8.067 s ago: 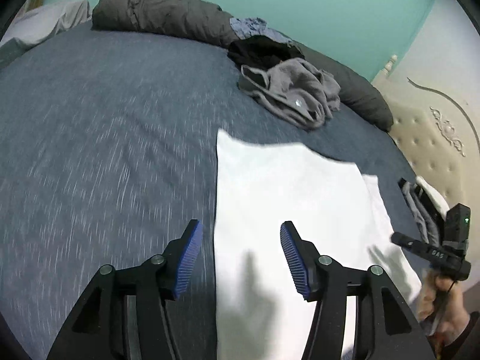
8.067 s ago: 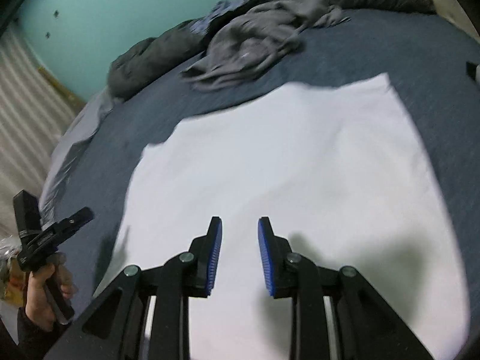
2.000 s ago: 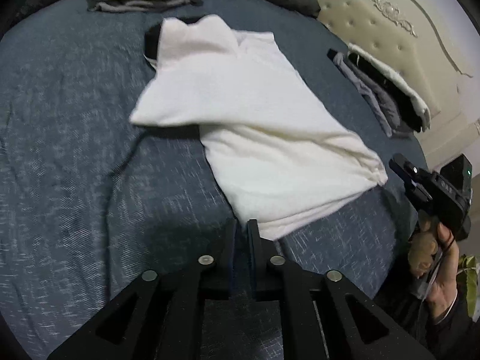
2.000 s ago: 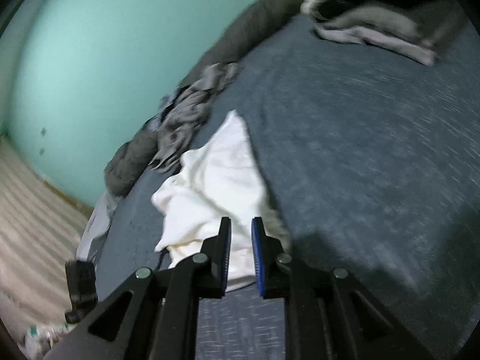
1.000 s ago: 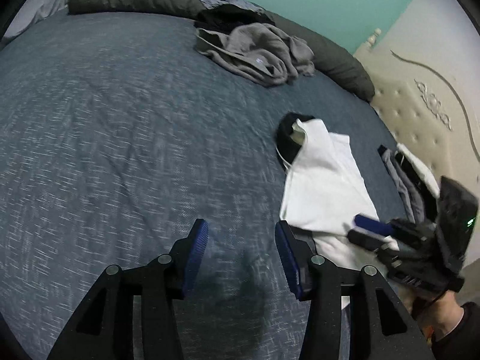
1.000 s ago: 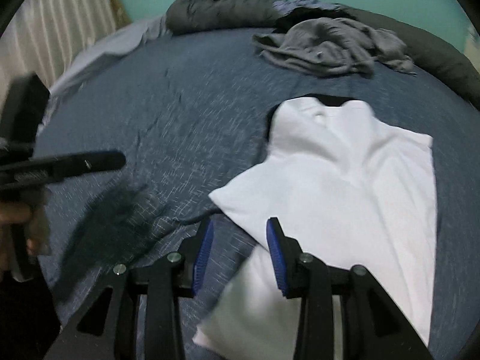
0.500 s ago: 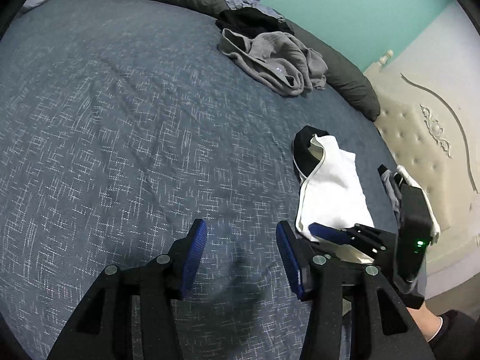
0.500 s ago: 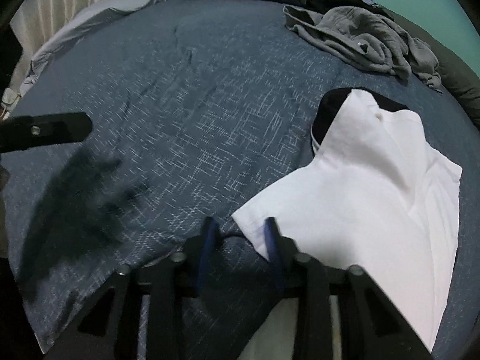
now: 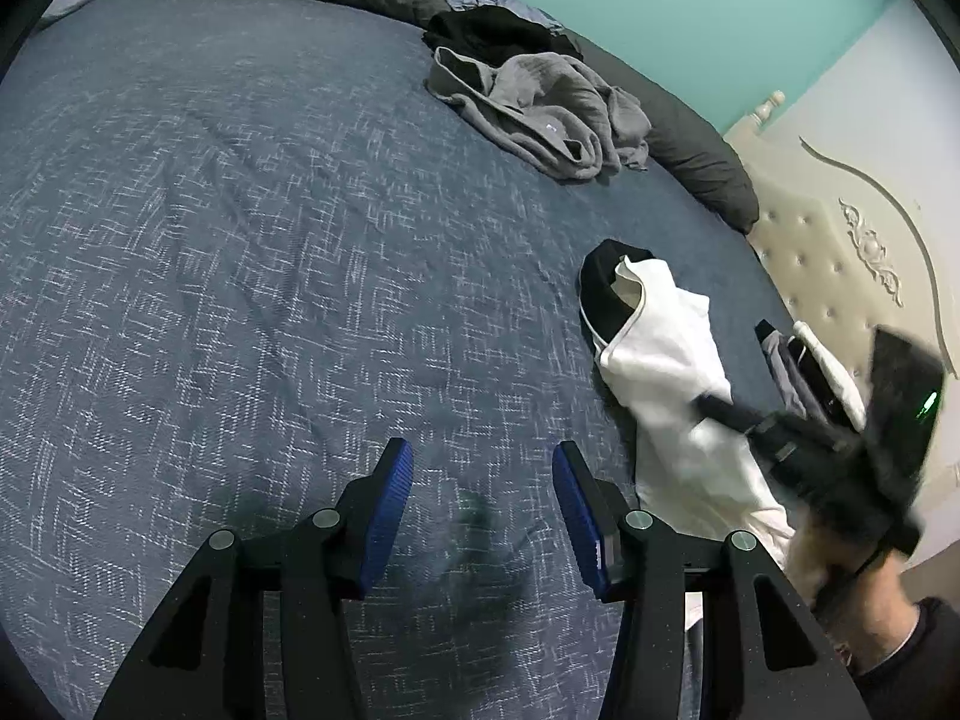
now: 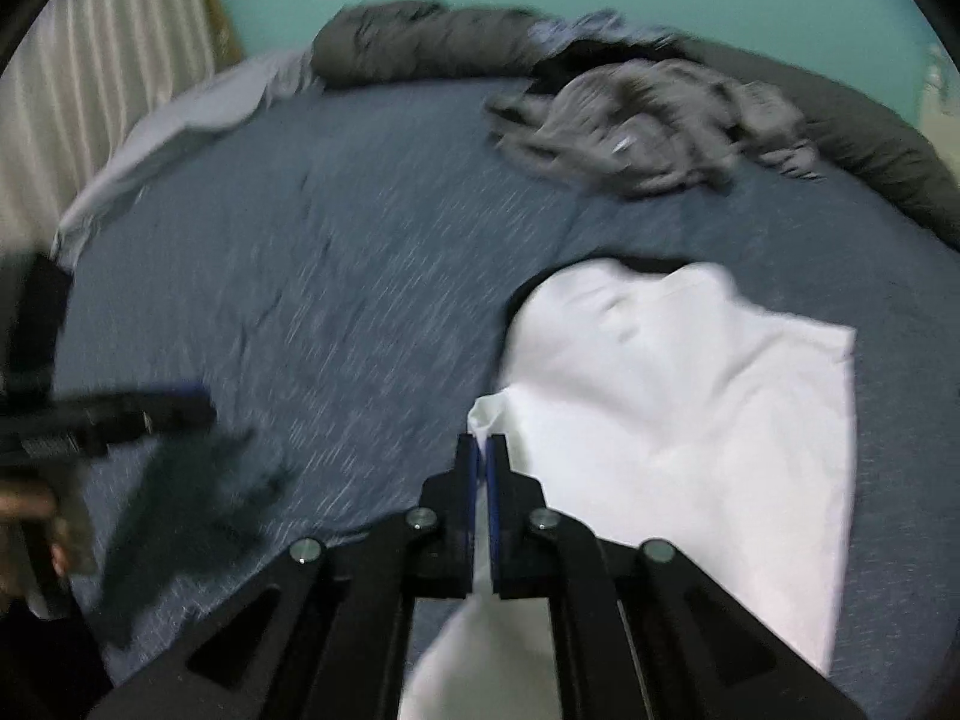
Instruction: Fold clothes
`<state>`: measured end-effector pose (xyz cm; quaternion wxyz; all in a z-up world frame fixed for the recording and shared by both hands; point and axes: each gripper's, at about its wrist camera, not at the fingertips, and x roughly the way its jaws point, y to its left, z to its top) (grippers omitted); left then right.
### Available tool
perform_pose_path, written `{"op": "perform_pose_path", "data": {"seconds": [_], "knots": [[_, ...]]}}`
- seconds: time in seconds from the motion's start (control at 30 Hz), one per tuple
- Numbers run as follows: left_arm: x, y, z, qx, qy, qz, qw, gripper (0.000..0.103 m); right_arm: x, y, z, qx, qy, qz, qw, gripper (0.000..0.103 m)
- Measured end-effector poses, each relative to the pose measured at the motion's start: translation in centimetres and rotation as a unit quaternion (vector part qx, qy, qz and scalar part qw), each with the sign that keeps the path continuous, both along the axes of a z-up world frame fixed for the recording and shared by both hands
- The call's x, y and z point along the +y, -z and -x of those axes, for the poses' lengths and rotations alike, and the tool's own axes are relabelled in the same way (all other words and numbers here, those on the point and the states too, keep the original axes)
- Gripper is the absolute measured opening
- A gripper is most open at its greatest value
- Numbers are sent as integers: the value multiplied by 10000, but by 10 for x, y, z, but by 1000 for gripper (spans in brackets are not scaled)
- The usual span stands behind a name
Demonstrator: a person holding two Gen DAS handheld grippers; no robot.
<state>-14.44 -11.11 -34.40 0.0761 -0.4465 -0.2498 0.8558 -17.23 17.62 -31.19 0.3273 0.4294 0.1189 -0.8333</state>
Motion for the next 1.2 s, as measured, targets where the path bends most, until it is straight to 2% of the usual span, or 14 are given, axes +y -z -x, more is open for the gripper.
{"op": "perform_pose_path", "data": {"seconds": [0.1,0.33,0.63,0.9,1.2], "knots": [[3,1,1,-19,27,21,10000,52,30,-24,24,131,330,94,9993,2],[12,4,6,-69,122,96,9999,52,82,-43,79,371,964,-79,9946,2],[21,11,11,-166,261,113,9995,52,118,-28,126,510,1339,-509,9884,2],[27,14,15,-214,379,90,9990,52,125,-13,162,639,1483,-884,9829,2],[32,24,21,-309,466,80,9984,52,139,28,195,298,1960,-1059,9744,2]]}}
